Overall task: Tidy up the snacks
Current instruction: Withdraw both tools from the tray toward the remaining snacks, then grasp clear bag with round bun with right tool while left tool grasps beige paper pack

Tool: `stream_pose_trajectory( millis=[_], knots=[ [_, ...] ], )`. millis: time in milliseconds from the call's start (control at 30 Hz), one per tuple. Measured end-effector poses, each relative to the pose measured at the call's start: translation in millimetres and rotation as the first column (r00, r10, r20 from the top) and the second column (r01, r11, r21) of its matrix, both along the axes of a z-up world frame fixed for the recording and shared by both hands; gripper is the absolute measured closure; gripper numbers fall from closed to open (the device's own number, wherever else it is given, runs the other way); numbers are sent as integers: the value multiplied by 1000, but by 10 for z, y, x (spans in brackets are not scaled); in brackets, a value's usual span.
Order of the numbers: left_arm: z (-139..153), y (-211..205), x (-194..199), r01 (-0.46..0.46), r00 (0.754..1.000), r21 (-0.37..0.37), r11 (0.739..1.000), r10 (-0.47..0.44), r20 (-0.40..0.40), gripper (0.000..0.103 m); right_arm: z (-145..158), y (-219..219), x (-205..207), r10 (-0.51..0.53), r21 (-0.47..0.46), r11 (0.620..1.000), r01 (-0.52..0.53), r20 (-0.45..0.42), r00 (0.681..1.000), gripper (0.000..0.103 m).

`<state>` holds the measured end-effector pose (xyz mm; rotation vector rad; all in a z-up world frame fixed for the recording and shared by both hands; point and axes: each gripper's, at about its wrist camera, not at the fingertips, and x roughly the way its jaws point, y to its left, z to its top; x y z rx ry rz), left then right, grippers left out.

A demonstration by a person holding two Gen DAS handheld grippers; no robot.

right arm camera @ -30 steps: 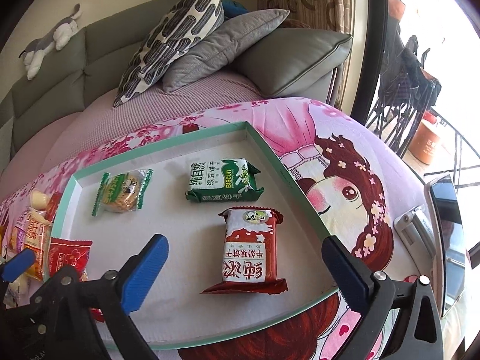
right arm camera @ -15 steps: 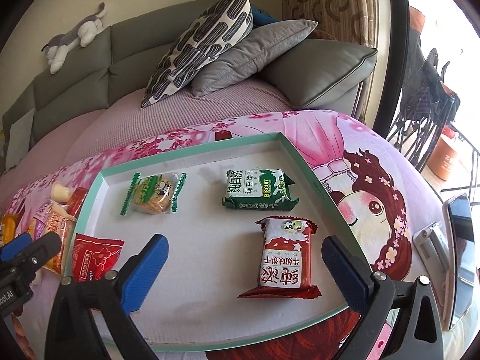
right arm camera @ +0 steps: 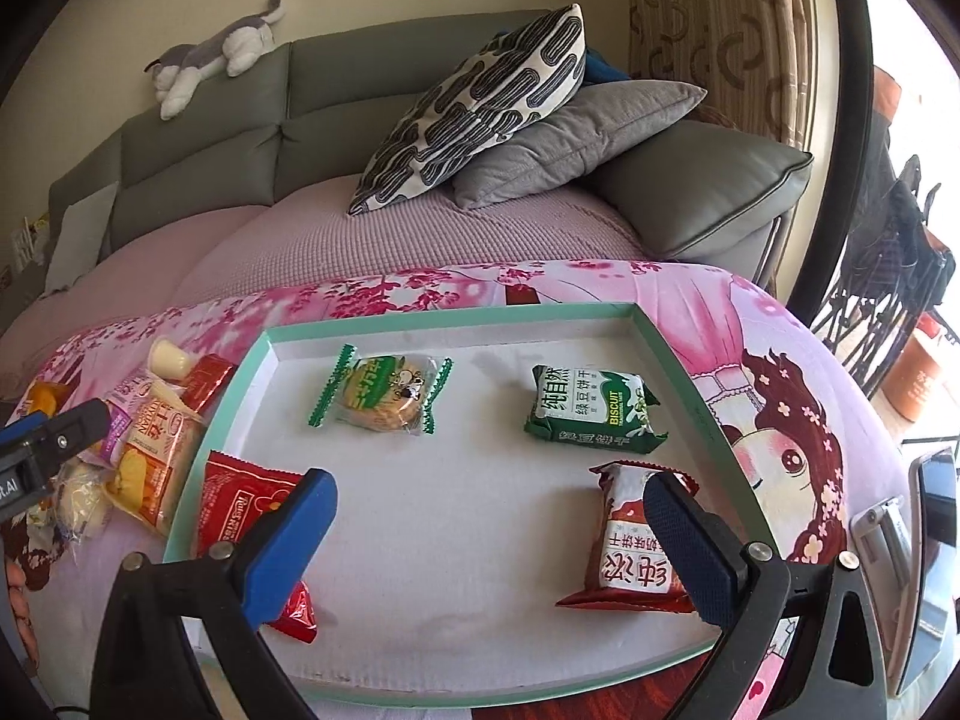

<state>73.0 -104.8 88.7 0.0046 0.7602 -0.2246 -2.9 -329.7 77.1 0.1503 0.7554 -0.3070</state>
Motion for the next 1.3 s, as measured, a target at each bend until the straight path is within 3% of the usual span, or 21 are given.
stream_pose_trajectory(
  millis=[167,333,733,867,1067,1200,1300],
  knots=[
    [51,282,25,-61,998,-65,996,63,29,2,-61,111,78,47,63,997,-44,-38,998,0],
    [89,570,55,-122,990,-91,988,127,55,1,-56,287,143,93,97,991,-92,-14,996,0],
    [89,1202,72,-233,971,-80,969,236,26,2,25,807,255,204,127,970,-208,43,978,0],
    [66,1393,55,-282,959,-113,953,283,-7,2,17,970,312,214,144,965,-217,38,976,0],
    [-2,1586,67,-321,947,-144,936,314,-67,2,42,1229,395,241,161,956,-246,49,969,11],
    [-65,1669,99,-317,947,-188,930,299,-118,2,62,1432,432,273,163,946,-279,57,960,15],
    [-133,1678,131,-311,946,-181,933,286,-151,2,57,1603,465,309,194,929,-315,64,949,18]
  ],
)
